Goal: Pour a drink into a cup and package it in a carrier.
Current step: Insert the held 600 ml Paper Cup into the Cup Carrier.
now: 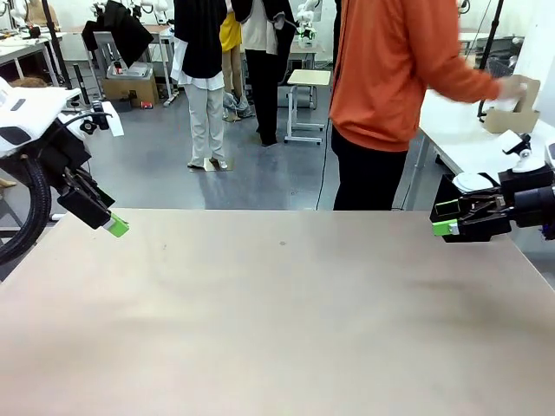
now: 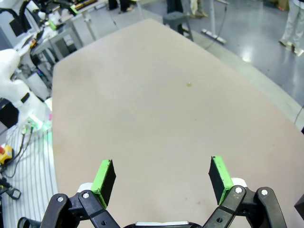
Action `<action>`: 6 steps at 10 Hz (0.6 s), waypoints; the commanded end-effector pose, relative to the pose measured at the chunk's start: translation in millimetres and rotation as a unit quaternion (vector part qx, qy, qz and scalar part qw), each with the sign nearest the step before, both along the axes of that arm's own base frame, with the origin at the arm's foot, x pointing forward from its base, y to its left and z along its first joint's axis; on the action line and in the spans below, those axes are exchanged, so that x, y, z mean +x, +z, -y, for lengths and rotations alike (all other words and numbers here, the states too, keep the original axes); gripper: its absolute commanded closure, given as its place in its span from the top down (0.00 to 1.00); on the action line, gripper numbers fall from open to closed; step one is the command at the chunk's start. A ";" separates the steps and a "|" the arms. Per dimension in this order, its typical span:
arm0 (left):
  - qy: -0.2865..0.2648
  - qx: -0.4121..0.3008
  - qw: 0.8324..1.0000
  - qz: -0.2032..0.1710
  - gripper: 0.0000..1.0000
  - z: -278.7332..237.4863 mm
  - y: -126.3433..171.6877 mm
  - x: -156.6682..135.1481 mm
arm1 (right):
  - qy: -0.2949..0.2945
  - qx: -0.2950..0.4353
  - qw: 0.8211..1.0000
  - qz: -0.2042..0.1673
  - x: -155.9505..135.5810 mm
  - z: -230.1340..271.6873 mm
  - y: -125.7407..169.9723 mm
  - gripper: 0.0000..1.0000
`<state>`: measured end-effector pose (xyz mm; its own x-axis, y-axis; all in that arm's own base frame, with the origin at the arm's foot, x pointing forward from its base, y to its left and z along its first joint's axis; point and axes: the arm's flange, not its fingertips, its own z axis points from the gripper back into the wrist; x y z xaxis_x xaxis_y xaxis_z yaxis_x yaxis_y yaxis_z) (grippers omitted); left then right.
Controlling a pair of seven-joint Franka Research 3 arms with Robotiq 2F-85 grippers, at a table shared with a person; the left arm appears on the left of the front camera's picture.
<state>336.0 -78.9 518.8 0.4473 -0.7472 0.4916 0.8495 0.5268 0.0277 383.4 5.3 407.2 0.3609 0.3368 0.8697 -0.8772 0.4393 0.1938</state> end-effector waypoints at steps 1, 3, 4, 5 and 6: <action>0.000 -0.002 1.000 0.003 1.00 -1.3 -0.6 0.4 | 0.001 -0.001 1.000 0.006 0.6 0.7 2.1 1.00; 0.000 -0.002 1.000 0.003 1.00 -1.3 -0.6 0.4 | 0.001 -0.001 1.000 0.006 0.6 0.7 2.1 1.00; 0.000 -0.002 1.000 0.003 1.00 -1.3 -0.6 0.4 | 0.001 -0.001 1.000 0.006 0.6 0.7 2.1 1.00; 0.000 -0.002 1.000 0.003 1.00 -1.3 -0.6 0.4 | 0.001 -0.001 1.000 0.006 0.6 0.7 2.1 1.00; 0.000 -0.002 1.000 0.003 1.00 -1.3 -0.6 0.4 | 0.001 -0.001 1.000 0.006 0.6 0.7 2.1 1.00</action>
<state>336.0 -78.9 518.8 0.4473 -0.7472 0.4916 0.8495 0.5268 0.0277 383.4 5.3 407.2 0.3609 0.3368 0.8697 -0.8772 0.4393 0.1938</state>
